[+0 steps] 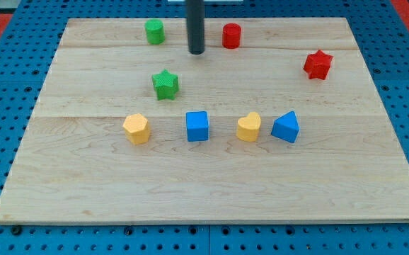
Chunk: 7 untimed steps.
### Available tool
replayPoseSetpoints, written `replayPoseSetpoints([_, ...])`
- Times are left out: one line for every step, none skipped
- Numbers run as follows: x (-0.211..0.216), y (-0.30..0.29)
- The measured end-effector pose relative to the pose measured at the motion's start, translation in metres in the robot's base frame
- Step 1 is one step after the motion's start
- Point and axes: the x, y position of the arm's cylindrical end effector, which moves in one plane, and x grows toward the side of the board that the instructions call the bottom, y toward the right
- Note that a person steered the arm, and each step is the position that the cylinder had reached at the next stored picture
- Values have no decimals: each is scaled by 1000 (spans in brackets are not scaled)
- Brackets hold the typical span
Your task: Move the green star towards the red circle
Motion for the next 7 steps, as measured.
replayPoseSetpoints([-11,17])
replayPoseSetpoints([-15,37])
replayPoseSetpoints([-26,55])
replayPoseSetpoints([-30,61])
replayPoseSetpoints([35,70])
replayPoseSetpoints([82,57])
replayPoseSetpoints([120,31])
